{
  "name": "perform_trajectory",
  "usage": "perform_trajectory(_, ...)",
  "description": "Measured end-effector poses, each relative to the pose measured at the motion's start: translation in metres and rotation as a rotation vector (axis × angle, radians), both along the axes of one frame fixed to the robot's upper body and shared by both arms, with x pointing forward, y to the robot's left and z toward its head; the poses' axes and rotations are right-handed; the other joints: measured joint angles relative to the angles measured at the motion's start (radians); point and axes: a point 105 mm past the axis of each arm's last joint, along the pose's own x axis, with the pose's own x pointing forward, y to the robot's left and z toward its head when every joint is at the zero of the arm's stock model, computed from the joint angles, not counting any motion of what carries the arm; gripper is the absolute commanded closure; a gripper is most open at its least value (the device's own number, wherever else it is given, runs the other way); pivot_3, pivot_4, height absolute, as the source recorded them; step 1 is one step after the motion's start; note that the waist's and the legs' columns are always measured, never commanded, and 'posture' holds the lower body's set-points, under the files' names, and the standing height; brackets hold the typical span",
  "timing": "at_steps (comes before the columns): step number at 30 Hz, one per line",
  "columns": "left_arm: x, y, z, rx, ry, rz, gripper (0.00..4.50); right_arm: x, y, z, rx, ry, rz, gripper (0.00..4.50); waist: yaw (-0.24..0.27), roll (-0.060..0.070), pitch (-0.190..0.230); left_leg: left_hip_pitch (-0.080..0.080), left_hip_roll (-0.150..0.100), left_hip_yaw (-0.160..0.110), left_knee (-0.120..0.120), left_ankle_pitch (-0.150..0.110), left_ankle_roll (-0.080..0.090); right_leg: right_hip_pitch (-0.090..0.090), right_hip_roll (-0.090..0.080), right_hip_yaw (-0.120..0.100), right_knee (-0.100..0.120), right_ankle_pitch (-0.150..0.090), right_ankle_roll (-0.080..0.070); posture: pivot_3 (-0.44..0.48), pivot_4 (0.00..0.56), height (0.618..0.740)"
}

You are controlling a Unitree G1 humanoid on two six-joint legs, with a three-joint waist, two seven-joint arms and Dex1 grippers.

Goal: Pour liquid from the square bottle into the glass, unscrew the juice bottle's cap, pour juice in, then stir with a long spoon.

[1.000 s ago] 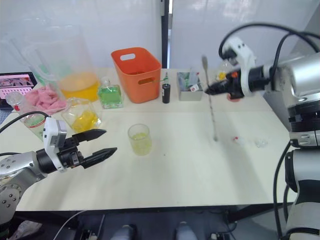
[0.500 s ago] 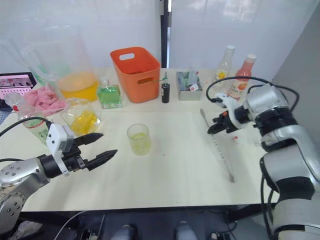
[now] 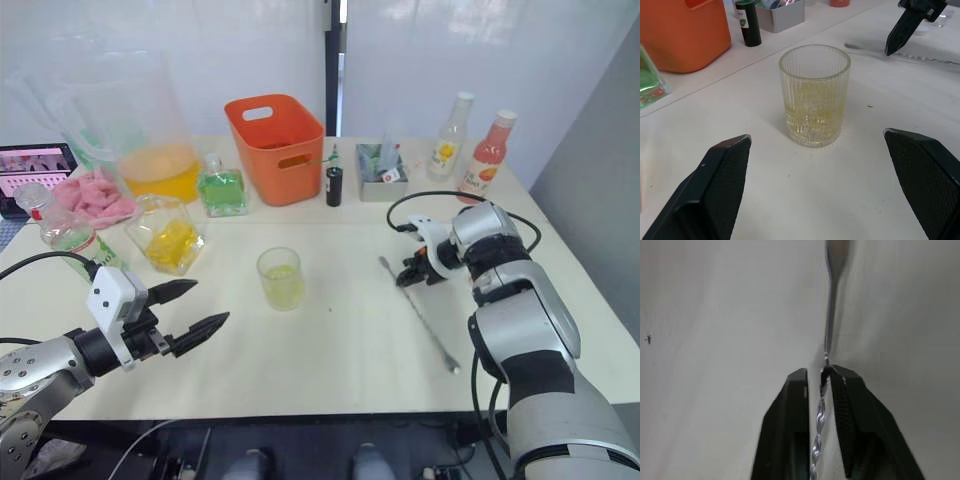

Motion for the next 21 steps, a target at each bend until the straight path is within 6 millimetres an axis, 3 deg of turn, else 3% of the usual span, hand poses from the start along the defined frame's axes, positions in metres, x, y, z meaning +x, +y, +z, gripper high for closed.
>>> perform_trajectory(4, 0.001, 0.003, 0.0, 0.019, -0.013, 0.011, 0.0, 0.0, -0.001, 0.002, 0.011, -0.01, 0.013, 1.18, 0.0, 0.0, 0.0, 0.0, 0.0, 0.0, 0.0, 0.0, 0.0, 0.0, 0.0, 0.0, 0.0, 0.0, 0.0, 0.0, 0.15, 0.738)
perform_trajectory(7, 0.003, 0.009, -0.001, 0.044, -0.018, 0.015, 0.0, -0.001, -0.012, 0.016, 0.077, -0.039, 0.002, 0.09, 0.002, 0.001, 0.0, 0.0, 0.0, 0.0, 0.0, 0.0, 0.0, 0.0, 0.0, 0.0, 0.0, 0.0, 0.0, 0.0, 0.15, 0.738)
perform_trajectory(12, 0.005, 0.034, -0.007, 0.071, -0.001, 0.077, 0.0, -0.004, -0.037, 0.049, 0.156, -0.173, -0.004, 0.02, 0.001, 0.001, 0.001, 0.0, 0.0, 0.0, 0.0, 0.0, 0.0, 0.0, 0.0, 0.0, -0.001, -0.002, 0.002, 0.0, 0.15, 0.738)
perform_trajectory(18, 0.004, 0.071, -0.013, 0.163, 0.032, 0.129, 0.0, -0.019, -0.058, 0.047, 0.264, -0.306, 0.031, 0.02, 0.0, 0.002, 0.001, 0.001, 0.0, 0.001, 0.0, 0.0, 0.0, 0.001, 0.0, 0.0, -0.001, -0.002, 0.003, 0.0, 0.15, 0.738)
perform_trajectory(21, -0.001, 0.091, -0.017, 0.193, 0.055, 0.151, 0.0, -0.034, -0.069, 0.053, 0.287, -0.484, 0.107, 0.02, 0.001, 0.002, 0.001, 0.001, 0.0, 0.0, -0.001, 0.0, 0.0, 0.002, 0.0, 0.0, -0.001, -0.003, 0.003, 0.0, 0.15, 0.738)
